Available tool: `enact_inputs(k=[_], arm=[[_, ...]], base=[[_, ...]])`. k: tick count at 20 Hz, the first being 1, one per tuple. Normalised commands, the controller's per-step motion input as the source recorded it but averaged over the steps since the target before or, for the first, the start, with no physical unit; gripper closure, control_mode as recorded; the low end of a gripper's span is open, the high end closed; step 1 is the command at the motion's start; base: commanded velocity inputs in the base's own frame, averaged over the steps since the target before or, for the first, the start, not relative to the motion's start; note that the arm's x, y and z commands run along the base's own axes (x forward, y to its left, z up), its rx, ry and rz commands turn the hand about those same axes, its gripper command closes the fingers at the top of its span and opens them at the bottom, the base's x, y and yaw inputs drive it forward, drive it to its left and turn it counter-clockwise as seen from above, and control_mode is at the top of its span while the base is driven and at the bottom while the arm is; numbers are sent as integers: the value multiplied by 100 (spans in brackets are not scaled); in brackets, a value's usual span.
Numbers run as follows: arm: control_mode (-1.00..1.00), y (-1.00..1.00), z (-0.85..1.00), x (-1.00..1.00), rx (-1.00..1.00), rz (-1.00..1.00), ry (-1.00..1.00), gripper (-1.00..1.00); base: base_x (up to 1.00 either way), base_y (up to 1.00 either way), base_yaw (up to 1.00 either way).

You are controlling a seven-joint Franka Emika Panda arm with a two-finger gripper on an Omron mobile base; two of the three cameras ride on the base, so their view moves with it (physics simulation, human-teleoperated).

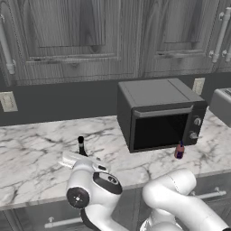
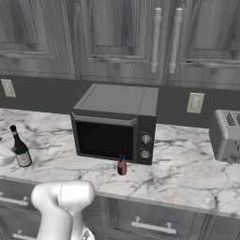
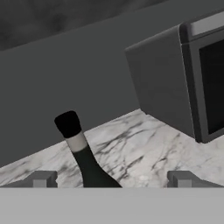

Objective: There is a wine glass and glass cup on the dining counter. Place the wine bottle next to the wine glass and the juice bottle next to the glass cup.

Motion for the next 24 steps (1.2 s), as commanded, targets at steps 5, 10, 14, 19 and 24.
enact_inputs(k=[5,10,14,19,24], arm=[[-100,5,-9,18,0,0,0,-100],[-100,0,-9,24,0,0,0,-100],[-100,0,-11,21,0,0,3,-100],[-100,0,-13,21,0,0,3,-100],[-100,10,-18,17,0,0,2,-100]], base=[[0,0,0],[0,0,0],[0,0,0],[0,0,0],[0,0,0]])
